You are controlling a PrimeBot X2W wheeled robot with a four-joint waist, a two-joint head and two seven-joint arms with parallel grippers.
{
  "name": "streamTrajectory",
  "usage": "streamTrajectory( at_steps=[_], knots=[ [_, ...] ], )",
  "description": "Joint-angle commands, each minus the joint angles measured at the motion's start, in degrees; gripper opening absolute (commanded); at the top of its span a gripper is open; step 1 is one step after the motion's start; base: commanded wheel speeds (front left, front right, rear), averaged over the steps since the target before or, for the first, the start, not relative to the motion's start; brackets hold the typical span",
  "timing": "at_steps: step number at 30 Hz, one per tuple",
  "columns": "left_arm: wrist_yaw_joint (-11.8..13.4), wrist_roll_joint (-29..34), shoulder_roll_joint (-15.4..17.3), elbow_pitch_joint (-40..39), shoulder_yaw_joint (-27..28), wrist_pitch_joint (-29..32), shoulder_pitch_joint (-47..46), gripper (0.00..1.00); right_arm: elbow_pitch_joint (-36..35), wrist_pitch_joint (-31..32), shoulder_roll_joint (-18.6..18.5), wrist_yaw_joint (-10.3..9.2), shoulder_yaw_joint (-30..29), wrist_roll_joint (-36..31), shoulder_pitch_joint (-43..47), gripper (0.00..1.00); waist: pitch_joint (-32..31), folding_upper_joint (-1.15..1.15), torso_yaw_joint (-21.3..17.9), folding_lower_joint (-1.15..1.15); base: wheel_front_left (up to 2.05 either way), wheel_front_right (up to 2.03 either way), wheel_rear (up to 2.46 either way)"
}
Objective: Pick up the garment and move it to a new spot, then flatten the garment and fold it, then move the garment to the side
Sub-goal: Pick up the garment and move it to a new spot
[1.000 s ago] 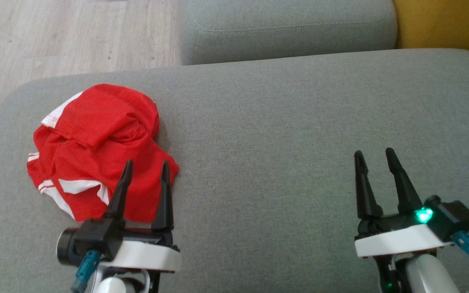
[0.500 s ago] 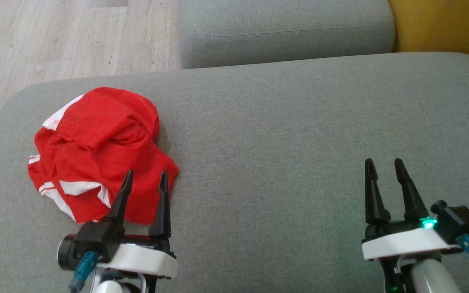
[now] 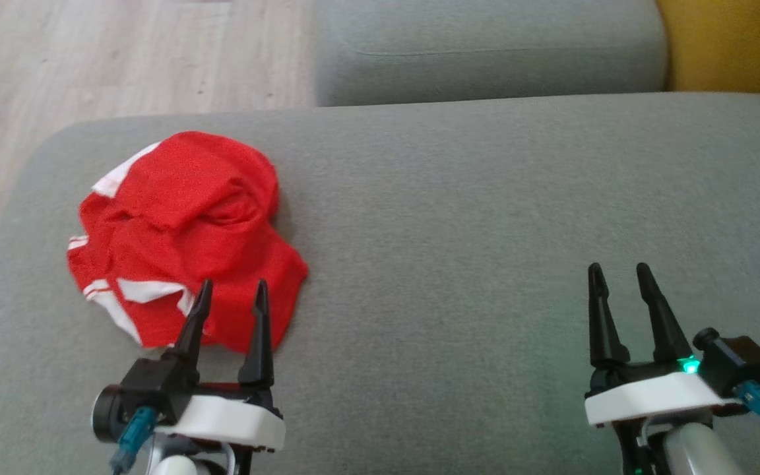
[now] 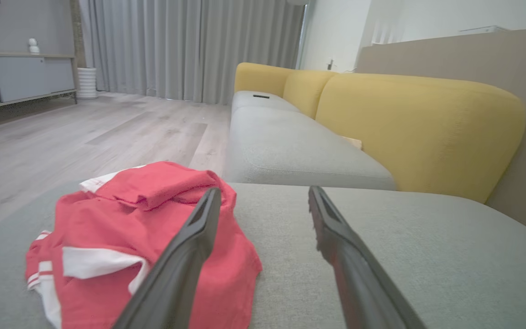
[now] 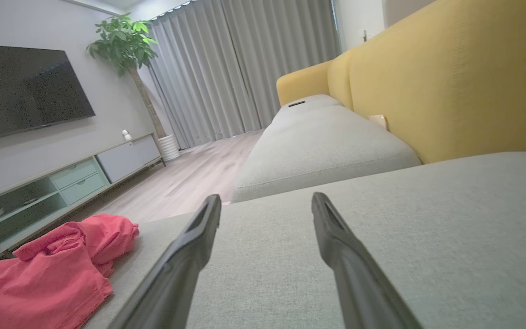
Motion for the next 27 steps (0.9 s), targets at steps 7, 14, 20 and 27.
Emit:
streamTrajectory(
  at_steps=[7, 14, 20, 27],
  knots=[
    [0.90, 0.69, -0.34, -1.06, 3.73, -0.70, -1.61, 1.00, -0.80, -0.63, -0.40, 0.44, 3.50, -0.27, -1.26, 1.00, -0.85, 0.00, 5.08, 0.00, 0.00, 0.00, 0.00],
    [0.86, 1.22, -0.34, -0.52, 5.60, -0.70, -1.33, 1.00, 0.42, -0.63, -0.40, 0.44, 6.21, 1.51, -0.93, 1.00, -1.43, 0.00, 10.68, 0.00, 0.00, 0.00, 0.00],
    [0.74, 1.45, -0.34, -0.31, 7.49, -0.70, -1.03, 1.00, 0.63, -0.63, -0.40, 0.44, 7.83, 2.00, -0.89, 1.00, -1.77, 0.00, 14.66, 0.00, 0.00, 0.00, 0.00],
    [0.33, 1.76, -0.34, -0.04, 8.86, -0.70, -0.73, 1.00, 1.00, -0.63, -0.40, 0.44, 9.80, 2.67, -0.57, 1.00, -1.86, 0.00, 17.20, 0.00, 0.00, 0.00, 0.00]
  ],
)
